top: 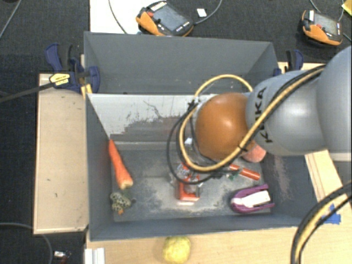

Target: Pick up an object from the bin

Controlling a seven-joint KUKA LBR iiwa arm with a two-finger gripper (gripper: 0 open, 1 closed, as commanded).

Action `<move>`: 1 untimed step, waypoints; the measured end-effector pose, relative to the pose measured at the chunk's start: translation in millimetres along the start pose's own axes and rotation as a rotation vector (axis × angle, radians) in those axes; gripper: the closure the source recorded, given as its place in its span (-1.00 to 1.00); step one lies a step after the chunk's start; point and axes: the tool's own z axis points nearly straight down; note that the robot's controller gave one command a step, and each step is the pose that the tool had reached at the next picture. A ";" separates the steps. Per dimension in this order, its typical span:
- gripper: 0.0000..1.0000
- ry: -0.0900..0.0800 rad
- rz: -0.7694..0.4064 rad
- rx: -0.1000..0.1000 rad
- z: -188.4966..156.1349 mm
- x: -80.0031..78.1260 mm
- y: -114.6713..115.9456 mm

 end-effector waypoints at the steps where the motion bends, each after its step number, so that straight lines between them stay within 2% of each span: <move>1: 1.00 -0.001 0.003 0.000 -7.5 0.1 0.2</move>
Offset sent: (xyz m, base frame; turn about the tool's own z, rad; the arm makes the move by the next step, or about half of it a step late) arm -0.0004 -0.0001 0.0800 0.0013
